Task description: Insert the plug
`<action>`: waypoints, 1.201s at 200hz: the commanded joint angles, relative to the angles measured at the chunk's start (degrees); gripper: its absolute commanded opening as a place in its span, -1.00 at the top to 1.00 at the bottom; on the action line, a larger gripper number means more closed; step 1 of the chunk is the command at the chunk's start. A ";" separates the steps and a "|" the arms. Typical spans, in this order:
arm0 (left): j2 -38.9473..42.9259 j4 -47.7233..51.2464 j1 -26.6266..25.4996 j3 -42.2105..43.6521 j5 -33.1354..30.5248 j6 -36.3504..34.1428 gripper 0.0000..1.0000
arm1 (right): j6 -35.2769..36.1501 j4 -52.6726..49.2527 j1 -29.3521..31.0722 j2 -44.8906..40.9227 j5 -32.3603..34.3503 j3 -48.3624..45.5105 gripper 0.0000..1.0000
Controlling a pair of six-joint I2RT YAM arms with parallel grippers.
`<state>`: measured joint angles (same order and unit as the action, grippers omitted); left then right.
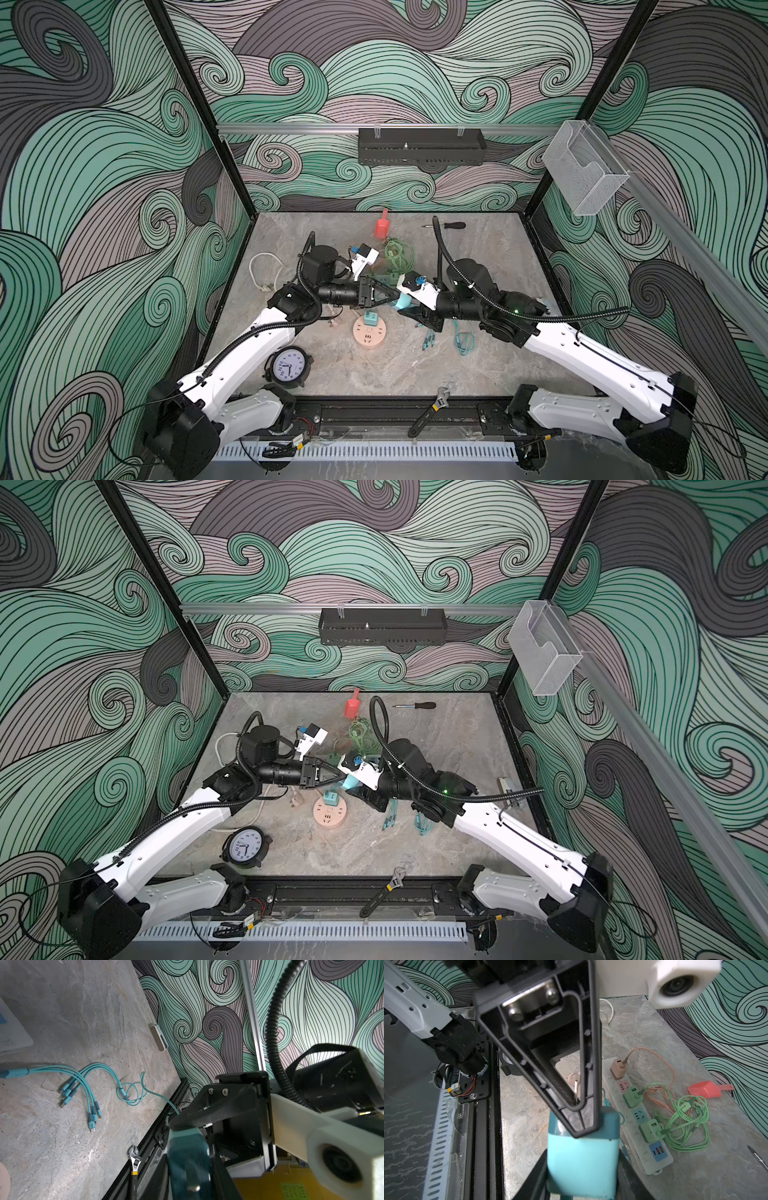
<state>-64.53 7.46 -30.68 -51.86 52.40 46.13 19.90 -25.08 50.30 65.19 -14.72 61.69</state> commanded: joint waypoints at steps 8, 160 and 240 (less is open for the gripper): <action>-0.40 -1.52 -0.88 -2.29 2.84 -1.92 0.72 | -0.45 0.23 0.50 -0.25 1.21 1.35 0.29; -0.36 -0.99 -0.79 -3.09 -9.62 -5.61 1.00 | -24.49 -1.80 0.06 -15.31 8.77 -3.27 -0.58; 2.02 -9.15 -0.70 -0.59 -16.09 -2.95 1.00 | -48.07 24.69 -0.12 -23.48 -2.33 -20.18 -0.56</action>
<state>-64.75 4.62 -31.22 -52.42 38.92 41.93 -18.46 -13.65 50.50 42.89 -13.58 45.01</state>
